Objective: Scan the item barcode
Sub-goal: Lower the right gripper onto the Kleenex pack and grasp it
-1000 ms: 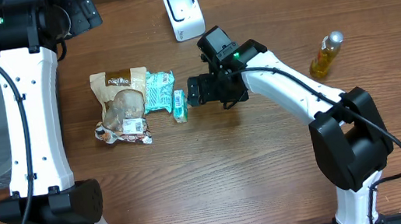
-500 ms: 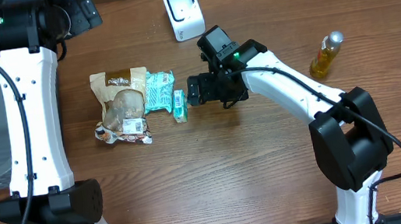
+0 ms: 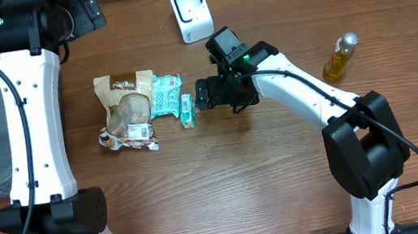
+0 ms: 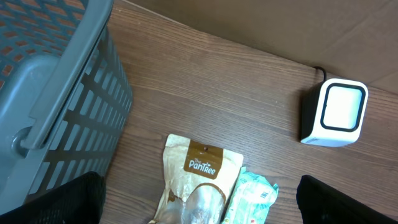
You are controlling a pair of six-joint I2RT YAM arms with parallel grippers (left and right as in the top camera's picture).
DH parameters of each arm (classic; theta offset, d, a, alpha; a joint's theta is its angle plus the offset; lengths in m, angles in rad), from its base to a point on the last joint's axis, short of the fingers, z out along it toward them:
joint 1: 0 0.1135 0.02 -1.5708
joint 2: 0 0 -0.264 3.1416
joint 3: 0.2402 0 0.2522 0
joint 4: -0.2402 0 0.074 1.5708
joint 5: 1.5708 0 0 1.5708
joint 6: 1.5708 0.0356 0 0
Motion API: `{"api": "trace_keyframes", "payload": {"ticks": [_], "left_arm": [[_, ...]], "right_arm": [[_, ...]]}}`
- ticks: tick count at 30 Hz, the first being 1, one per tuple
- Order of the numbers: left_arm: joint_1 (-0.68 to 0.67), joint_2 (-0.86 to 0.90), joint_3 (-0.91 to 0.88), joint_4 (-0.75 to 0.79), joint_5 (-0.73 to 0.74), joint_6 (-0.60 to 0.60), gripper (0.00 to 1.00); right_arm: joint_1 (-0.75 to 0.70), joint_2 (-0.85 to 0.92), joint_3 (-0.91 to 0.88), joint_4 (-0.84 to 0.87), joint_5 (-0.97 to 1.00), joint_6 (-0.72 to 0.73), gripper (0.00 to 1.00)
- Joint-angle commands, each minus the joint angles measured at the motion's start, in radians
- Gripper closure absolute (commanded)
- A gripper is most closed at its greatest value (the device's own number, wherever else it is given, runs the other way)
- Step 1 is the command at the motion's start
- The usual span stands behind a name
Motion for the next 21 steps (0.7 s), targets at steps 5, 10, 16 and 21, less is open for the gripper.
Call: {"api": "trace_keyframes", "payload": {"ticks": [5,10,16,21], "left_arm": [[-0.001,-0.006,0.019,0.001,-0.003,-0.004,0.00],[-0.001,-0.006,0.019,0.001,-0.003,-0.003,0.00],[-0.001,-0.006,0.019,0.001,-0.003,-0.003,0.00],[-0.001,-0.006,0.019,0.001,-0.003,-0.004,0.00]], "right_arm": [[-0.003,-0.020,0.019,0.027,0.013,0.000,0.00],[-0.002,-0.019,0.019,0.050,-0.053,0.000,0.00],[0.039,-0.017,0.007,0.082,-0.111,0.030,0.38],[0.092,-0.013,0.006,0.096,-0.055,0.030,0.38]]}}
